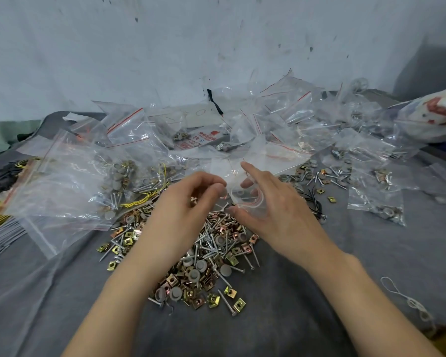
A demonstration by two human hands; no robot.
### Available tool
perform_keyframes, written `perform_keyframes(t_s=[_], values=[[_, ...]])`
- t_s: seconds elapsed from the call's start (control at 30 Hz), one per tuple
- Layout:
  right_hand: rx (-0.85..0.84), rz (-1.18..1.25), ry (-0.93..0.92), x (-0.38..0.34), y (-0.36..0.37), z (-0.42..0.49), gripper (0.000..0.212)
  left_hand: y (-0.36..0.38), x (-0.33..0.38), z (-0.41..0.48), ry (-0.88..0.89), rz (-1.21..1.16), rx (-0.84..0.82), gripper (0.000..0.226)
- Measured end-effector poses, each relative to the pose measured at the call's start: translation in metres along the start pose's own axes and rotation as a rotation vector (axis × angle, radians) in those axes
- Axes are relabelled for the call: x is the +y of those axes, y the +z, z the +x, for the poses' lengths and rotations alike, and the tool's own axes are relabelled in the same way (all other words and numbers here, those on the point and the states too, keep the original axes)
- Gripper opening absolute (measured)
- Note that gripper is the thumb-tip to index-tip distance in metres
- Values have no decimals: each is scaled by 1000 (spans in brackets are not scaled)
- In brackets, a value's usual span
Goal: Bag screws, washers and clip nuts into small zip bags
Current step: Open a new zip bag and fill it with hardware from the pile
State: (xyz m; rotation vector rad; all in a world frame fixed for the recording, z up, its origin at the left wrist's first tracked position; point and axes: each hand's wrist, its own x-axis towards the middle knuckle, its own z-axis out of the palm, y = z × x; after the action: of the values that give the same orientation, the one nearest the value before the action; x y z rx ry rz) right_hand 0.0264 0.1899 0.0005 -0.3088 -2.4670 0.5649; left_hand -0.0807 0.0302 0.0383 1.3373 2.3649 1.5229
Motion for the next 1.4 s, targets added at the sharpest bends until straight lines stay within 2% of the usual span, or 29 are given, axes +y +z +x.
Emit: perform_keyframes(t_s=[0.17,0.47,0.57,0.77,0.9,1.07,1.2,1.3,1.4], values=[[13,24,-8,-2,0,0,79,15,10,4,10,-96,-1,12],[24,45,-2,4,-2,0,74,12,4,11,-17,-67,50,14],[55,85,17,8,-4,0,74,6,-6,7,-29,135,-64,17],[78,99,50,13,-9,-1,72,4,-21,-9,47,538,-402,21],[66,91,41,12,-11,-2,74,2,-27,-14,64,641,-459,24],[67,102,45,12,-11,-2,75,3,-28,-14,102,596,-406,11],[62,99,36,11,-9,-2,76,2,-23,-5,13,325,-177,2],[61,86,12,9,-6,-2,76,1,-15,3,38,155,12,1],[57,61,-2,9,-3,-2,76,6,-2,9,70,21,81,2]])
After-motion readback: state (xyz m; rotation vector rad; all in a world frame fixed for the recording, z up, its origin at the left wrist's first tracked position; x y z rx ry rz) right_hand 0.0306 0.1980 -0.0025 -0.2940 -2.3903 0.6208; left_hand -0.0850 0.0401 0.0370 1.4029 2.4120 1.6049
